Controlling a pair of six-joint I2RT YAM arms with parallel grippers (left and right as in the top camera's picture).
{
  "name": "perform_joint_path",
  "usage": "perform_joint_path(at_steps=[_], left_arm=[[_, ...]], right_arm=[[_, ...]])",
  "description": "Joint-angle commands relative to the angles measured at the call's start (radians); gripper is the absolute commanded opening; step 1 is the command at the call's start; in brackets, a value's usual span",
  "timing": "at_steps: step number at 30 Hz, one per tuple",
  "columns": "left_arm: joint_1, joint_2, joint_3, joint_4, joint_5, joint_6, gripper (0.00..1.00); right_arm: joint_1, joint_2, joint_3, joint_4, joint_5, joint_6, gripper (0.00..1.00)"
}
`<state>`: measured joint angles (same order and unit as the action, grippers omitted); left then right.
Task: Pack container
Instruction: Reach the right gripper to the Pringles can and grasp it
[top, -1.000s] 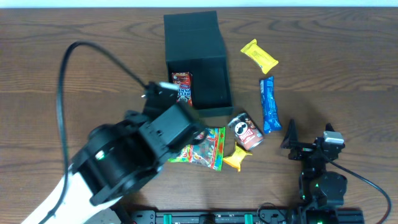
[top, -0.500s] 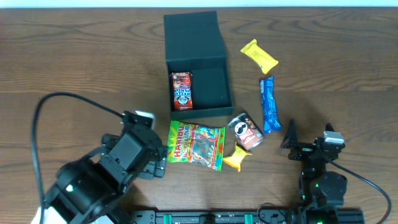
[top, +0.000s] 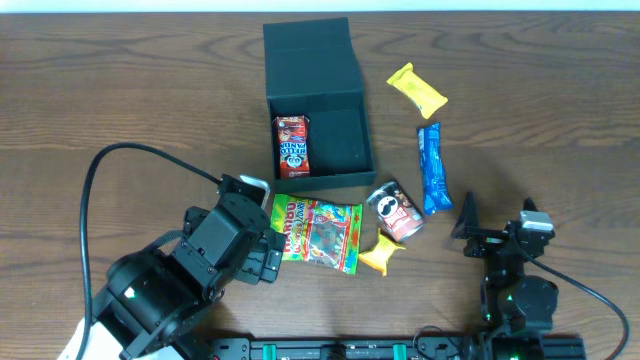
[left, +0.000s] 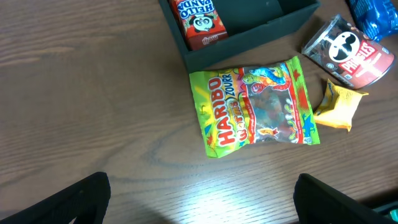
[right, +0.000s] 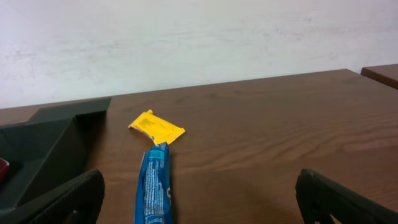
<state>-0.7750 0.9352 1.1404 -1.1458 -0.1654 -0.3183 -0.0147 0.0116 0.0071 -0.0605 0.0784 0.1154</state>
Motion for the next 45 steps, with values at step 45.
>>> perform_joint_path(at_steps=[45], left_arm=[[0.002, 0.004, -0.002, -0.002, -0.024, 0.012, 0.95]], right_arm=[[0.082, 0.953, 1.218, -1.333, -0.505, -0.395, 0.99]])
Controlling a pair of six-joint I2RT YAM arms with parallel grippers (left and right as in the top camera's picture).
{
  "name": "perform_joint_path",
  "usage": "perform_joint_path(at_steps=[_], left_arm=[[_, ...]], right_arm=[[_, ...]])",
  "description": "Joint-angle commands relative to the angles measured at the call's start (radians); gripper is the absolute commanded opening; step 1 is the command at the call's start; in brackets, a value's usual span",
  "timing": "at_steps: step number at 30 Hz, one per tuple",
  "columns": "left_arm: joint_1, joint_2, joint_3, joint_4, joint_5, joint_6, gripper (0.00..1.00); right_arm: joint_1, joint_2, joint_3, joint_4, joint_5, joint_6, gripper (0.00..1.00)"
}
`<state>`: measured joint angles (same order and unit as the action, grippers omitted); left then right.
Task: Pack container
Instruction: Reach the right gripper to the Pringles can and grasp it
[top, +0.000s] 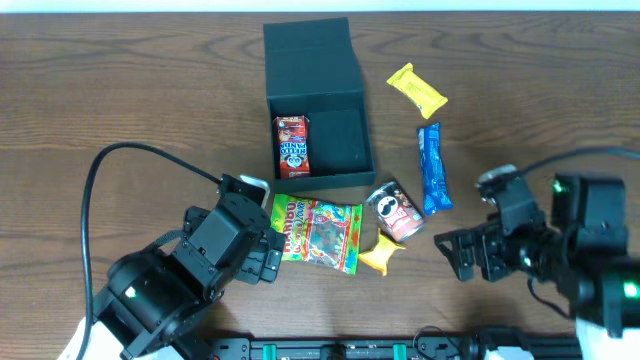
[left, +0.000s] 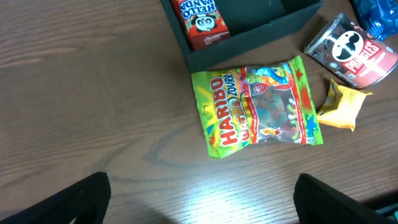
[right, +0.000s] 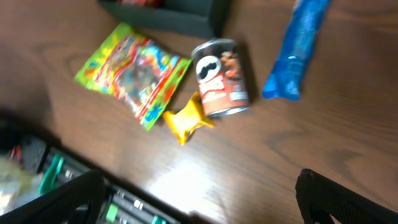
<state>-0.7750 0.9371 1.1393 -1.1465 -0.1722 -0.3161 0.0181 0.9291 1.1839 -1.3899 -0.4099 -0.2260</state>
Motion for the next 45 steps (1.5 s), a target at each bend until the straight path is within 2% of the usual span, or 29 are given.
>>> perform_joint_path(at_steps=[1, 5, 8, 13, 19, 30, 45], left_arm=[[0.002, 0.002, -0.001, -0.001, -0.018, 0.010, 0.95], [0.002, 0.002, -0.001, -0.001, -0.018, 0.010, 0.95], [0.002, 0.002, -0.001, -0.001, -0.018, 0.010, 0.95], [0.002, 0.002, -0.001, -0.001, -0.018, 0.010, 0.95], [0.002, 0.002, -0.001, -0.001, -0.018, 0.010, 0.95], [0.002, 0.002, -0.001, -0.001, -0.018, 0.010, 0.95], [0.002, 0.002, -0.001, -0.001, -0.018, 0.010, 0.95]], right_arm=[[0.085, 0.053, 0.055, -0.002, 0.012, -0.043, 0.99], [0.244, 0.134, 0.106, -0.002, 0.209, -0.040, 0.99], [0.307, 0.206, 0.119, 0.045, 0.352, -0.021, 0.99], [0.327, 0.335, 0.119, 0.087, 0.383, -0.060, 0.99], [0.447, 0.467, 0.119, 0.092, 0.513, -0.082, 0.99], [0.488, 0.657, 0.100, 0.192, 0.563, -0.080, 0.98], [0.508, 0.667, -0.140, 0.450, 0.503, -0.082, 0.99]])
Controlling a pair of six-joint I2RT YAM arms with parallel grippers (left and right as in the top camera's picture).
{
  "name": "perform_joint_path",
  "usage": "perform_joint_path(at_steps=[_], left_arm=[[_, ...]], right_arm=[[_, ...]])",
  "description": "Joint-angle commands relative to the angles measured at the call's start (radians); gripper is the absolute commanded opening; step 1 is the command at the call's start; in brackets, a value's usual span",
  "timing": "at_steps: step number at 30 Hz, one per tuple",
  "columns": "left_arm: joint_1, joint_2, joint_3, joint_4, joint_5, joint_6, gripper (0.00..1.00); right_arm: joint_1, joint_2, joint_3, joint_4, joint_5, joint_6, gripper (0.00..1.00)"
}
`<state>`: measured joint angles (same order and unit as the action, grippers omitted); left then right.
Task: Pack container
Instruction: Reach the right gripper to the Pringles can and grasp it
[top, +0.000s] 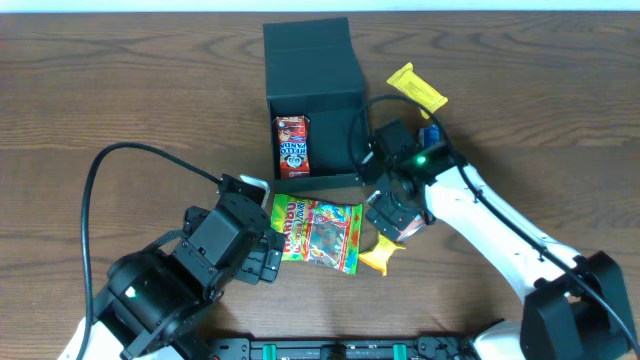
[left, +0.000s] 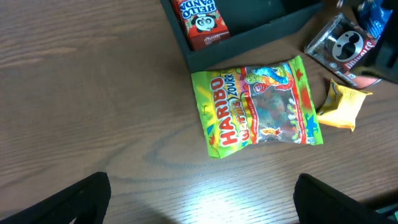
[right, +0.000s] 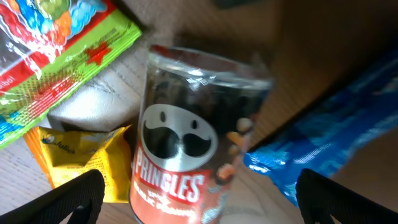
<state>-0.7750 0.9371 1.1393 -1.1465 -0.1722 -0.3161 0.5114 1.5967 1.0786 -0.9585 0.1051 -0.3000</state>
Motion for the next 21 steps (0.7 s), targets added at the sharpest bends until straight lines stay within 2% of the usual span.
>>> perform_joint_path(at_steps=[1, 7, 14, 18, 21], left_arm=[[0.002, 0.002, -0.001, -0.001, -0.018, 0.010, 0.95], [0.002, 0.002, -0.001, -0.001, -0.018, 0.010, 0.95], [0.002, 0.002, -0.001, -0.001, -0.018, 0.010, 0.95], [0.002, 0.002, -0.001, -0.001, -0.018, 0.010, 0.95], [0.002, 0.002, -0.001, -0.001, -0.018, 0.010, 0.95]], right_arm=[[0.015, 0.000, -0.049, 0.037, -0.012, -0.008, 0.99], [0.015, 0.000, -0.130, 0.199, -0.032, -0.007, 0.99], [0.014, 0.000, -0.178, 0.252, -0.032, -0.006, 0.99], [0.014, 0.000, -0.199, 0.308, -0.032, 0.016, 0.93], [0.016, 0.000, -0.199, 0.322, -0.031, 0.027, 0.93]])
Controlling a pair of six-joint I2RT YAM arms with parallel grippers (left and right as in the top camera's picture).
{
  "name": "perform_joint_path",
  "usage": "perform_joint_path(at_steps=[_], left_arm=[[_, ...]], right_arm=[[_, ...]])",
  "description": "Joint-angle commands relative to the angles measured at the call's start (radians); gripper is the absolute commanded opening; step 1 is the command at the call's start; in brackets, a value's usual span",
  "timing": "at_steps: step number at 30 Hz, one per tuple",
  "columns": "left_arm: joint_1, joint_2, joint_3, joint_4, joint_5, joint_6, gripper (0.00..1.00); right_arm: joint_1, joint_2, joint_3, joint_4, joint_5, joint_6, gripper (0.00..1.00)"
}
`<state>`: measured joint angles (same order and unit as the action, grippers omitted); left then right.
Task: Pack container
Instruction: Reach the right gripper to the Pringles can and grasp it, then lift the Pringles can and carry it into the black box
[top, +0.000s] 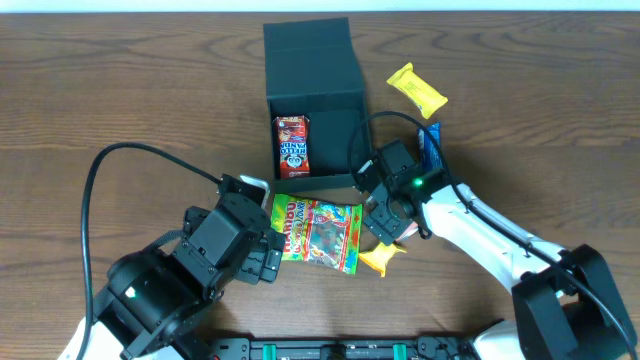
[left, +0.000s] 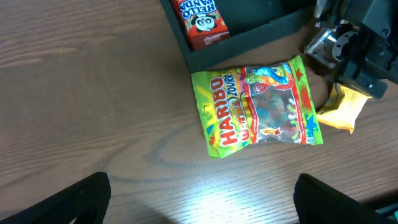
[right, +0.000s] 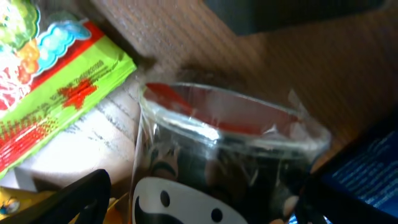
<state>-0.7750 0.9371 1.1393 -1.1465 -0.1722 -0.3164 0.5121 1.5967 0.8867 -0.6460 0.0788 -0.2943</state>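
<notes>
The black box lies open at the back of the table with a red Hello Panda carton in its left side. A Pringles can lies in front of the box's right corner. My right gripper is low over it and open, one finger on each side of the can. The can fills the right wrist view. A Haribo bag lies in front of the box. My left gripper hangs open over bare wood to the left of the bag, holding nothing.
A small yellow packet touches the Haribo bag's right end, just below the can. A blue wrapper lies to the right of the box, partly under my right arm. A yellow bar sits further back right.
My right gripper has come closer down onto the Pringles can, which now fills the space between its fingers. The left arm and all snacks are where they were.
My right arm first sat at the front right edge, its camera facing the wall. Then it was raised, looking down on the snacks. Later it was over the Pringles can, and now it straddles it. The left arm stayed still throughout.
</notes>
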Motion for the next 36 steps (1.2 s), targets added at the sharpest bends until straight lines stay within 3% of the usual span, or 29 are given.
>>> perform_joint_path(at_steps=[1, 17, 36], left_arm=[[0.002, 0.002, -0.001, -0.001, -0.018, 0.010, 0.95], [0.002, 0.002, -0.001, -0.001, -0.018, 0.010, 0.95], [0.002, 0.002, -0.001, -0.001, -0.018, 0.010, 0.95]], right_arm=[[0.015, 0.000, -0.007, 0.016, -0.005, 0.032, 0.91], [0.015, 0.000, -0.007, -0.002, -0.005, 0.081, 0.64], [0.026, -0.185, 0.009, -0.063, -0.040, 0.128, 0.66]])
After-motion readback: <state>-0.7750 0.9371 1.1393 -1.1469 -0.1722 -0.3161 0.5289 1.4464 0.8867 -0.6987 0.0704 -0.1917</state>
